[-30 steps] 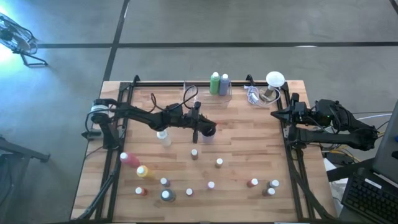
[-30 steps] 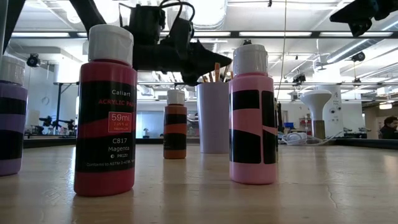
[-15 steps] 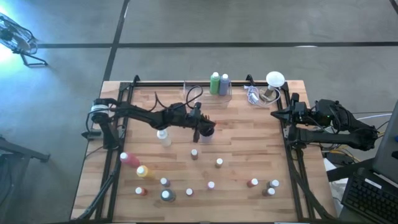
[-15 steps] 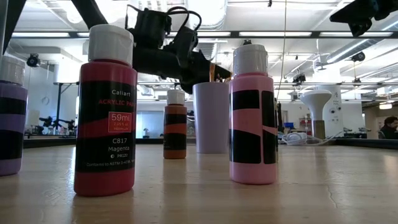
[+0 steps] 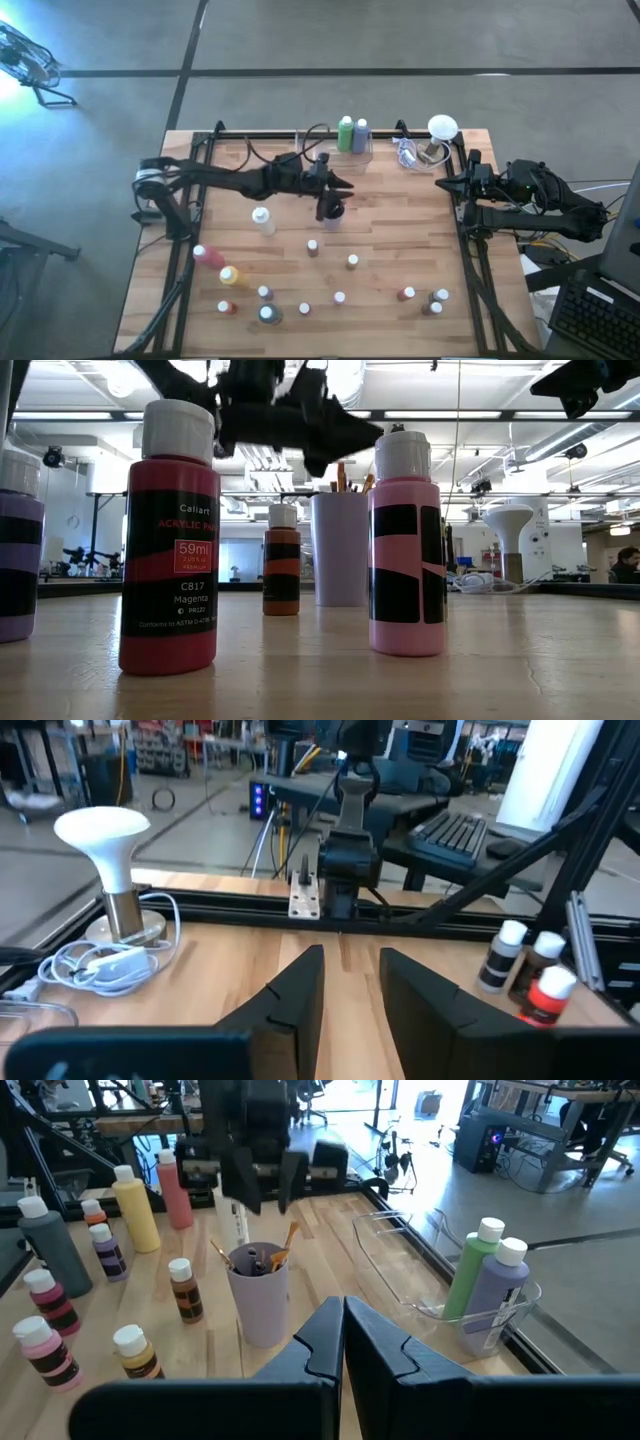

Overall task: Pick & Place Paint Supplies
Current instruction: Put the white paint bottle into the transparent bin

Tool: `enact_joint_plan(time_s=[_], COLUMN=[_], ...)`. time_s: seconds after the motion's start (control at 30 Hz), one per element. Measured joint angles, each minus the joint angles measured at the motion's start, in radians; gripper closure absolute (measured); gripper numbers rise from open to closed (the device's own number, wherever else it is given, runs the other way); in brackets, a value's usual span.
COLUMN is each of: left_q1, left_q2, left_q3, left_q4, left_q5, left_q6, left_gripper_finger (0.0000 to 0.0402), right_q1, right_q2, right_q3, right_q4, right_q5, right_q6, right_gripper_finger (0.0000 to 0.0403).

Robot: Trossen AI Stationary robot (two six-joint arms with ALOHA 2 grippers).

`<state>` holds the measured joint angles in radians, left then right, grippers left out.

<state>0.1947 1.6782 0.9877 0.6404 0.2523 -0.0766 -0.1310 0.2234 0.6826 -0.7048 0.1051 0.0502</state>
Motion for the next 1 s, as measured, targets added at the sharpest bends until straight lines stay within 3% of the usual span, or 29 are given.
enact_joint_plan(time_s=[0.37, 0.73, 1.0], left_q1=[-0.011, -0.164, -0.268], left_q2=[-0.252, -0.458, -0.531], left_q3=[0.212, 0.341, 0.350], left_q4=[-0.632, -1.064, -1.296], left_q5=[-0.088, -0.603, -0.818], left_q6=[0.010, 0.012, -0.132], left_gripper_finger=[0.0294, 0.0301, 0.0262], right_q1=[0.000, 0.000, 0.000], right_q2=[0.000, 0.000, 0.000], right_q3=[0.000, 0.000, 0.000], right_q4=[0.000, 0.000, 0.000], right_q5=[0.000, 0.000, 0.000], right_q6=[0.000, 0.001, 0.001], right_gripper_finger=[0.0394, 0.0394, 0.0394])
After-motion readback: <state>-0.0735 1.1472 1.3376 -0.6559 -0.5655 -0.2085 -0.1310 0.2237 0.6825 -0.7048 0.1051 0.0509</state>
